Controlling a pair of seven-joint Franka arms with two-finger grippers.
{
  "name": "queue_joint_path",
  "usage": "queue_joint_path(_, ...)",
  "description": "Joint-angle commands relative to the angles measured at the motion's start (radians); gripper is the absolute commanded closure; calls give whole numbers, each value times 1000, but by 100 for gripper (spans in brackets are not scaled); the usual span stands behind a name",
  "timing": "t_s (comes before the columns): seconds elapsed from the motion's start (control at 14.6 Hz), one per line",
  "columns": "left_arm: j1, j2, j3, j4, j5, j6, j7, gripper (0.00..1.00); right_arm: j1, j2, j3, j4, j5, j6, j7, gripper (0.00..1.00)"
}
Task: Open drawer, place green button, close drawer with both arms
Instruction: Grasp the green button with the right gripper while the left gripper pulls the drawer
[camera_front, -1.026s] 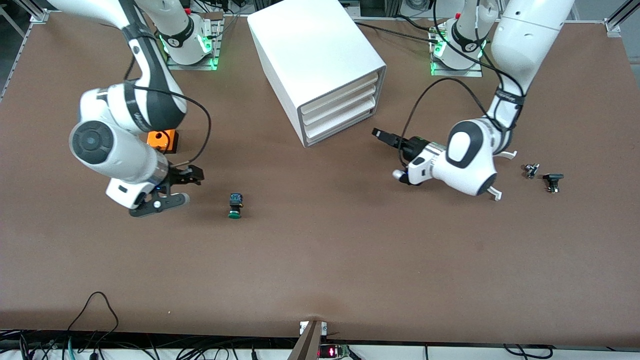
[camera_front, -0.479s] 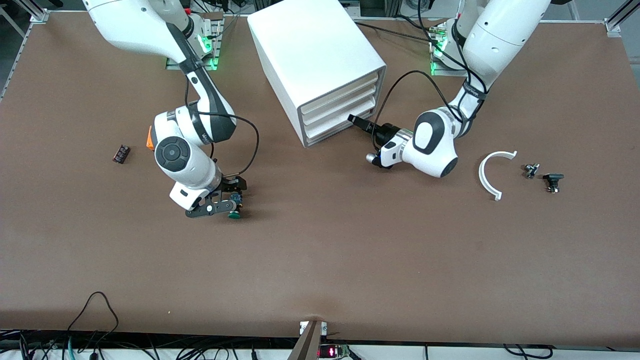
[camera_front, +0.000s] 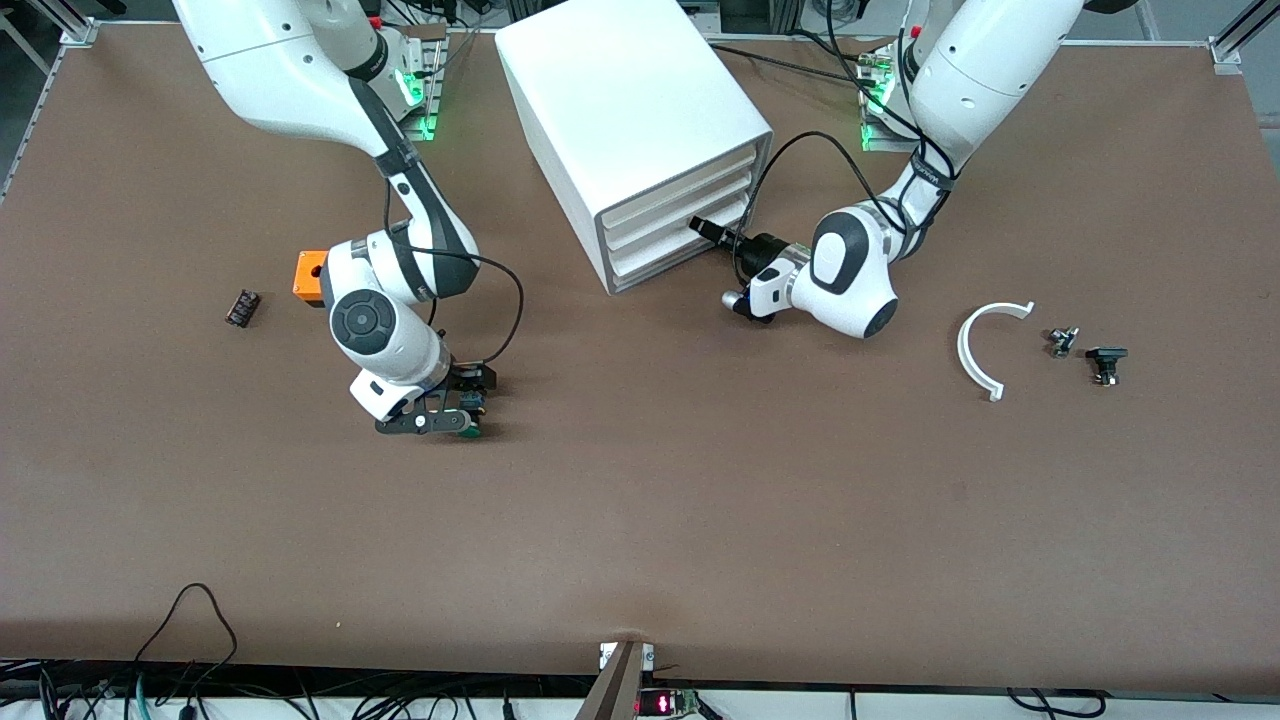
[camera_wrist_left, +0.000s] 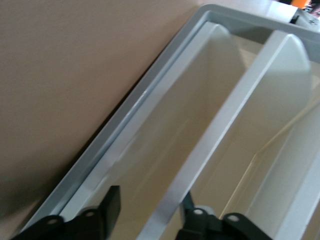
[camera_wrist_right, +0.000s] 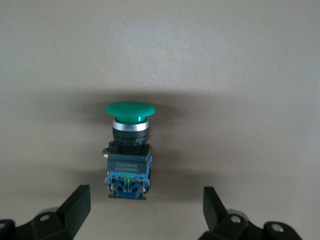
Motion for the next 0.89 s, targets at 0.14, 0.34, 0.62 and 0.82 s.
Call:
queue_joint_path(0.14,12,-25,76,6,-7,121,37,96,18,46,-3,-5,15,87,39,0)
queue_joint_path(0.34,23,-28,173,98,2,124,43,96,18,50,-3,-7,14,97,25,15)
queue_joint_path(0.62,27,-40,201,127,1,118,44,0,20,47,-3,7,5,92,8,62)
queue_joint_path(0.82,44,-74,201,121,1,118,46,0,20,44,-3,15,2,92,7,73)
